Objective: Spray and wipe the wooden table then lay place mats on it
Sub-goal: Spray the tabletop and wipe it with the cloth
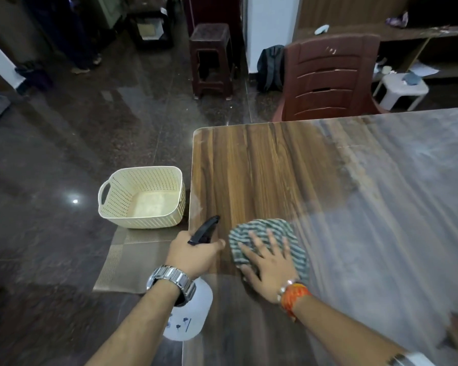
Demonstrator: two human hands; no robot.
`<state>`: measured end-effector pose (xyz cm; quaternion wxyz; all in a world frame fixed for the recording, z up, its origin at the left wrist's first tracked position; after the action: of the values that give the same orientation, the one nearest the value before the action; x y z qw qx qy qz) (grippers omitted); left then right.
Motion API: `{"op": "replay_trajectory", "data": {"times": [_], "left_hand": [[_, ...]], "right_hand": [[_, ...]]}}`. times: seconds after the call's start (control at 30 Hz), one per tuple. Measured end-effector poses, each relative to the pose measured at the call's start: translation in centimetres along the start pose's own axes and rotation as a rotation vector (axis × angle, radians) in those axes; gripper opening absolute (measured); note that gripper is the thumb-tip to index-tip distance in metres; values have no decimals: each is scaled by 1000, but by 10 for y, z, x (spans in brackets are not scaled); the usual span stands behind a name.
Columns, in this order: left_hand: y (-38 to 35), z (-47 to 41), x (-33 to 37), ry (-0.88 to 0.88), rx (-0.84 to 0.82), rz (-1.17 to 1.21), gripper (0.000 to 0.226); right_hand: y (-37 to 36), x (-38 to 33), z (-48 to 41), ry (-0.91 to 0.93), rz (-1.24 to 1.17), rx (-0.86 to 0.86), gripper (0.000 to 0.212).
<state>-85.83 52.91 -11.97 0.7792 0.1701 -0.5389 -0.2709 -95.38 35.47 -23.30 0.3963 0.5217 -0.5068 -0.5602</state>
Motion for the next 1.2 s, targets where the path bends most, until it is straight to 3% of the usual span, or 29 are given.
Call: {"op": "replay_trajectory", "data": {"times": [0.1,0.27,0.37,0.43,0.5,0.63,0.73,0.87,1.0,1.1,1.17,1.2], "left_hand": [[1,10,-7,-35,-121,-24,37],[19,19,-21,-12,-3,7,44],[32,21,-33,45,-50,43,39],[39,23,-43,70,-75,67,45],[43,23,-51,71,-50,57,44],[50,16,-65,75,68,81,38],[52,16,-70,91,115,113,36],[51,21,-77,111,137,130,40],[41,27,-66,170,99,179,32],[28,31,-48,156,83,180,34],[21,35,-34,112,74,135,36],[15,38,-27,98,56,131,35]], "right_hand": [[-2,13,53,-132,8,-41,54],[6,-1,89,-510,6,-44,63],[10,-7,73,-702,-22,-40,66],[13,-14,37,-725,-50,-7,66],[9,-30,-16,-586,-70,-10,66],[-10,-93,-126,-106,-78,-67,62],[-22,-116,-171,63,-31,-106,59],[-28,-126,-127,127,16,-123,59],[-12,-152,5,351,-84,-113,58],[-14,-135,39,507,-102,-205,59],[-7,-90,9,461,-59,-133,54],[2,-56,-11,343,-43,-79,55]]}}
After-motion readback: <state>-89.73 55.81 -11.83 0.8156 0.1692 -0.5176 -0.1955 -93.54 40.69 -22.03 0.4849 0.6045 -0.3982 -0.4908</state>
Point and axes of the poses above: each hand's wrist, its own z-axis away from the middle knuckle, its own y-axis out of the back of the hand, x = y × z, the point moved 5 cm from there along -z, towards the middle knuckle, and after that the axes turned 9 degrees about x, right-handed, at the moved point
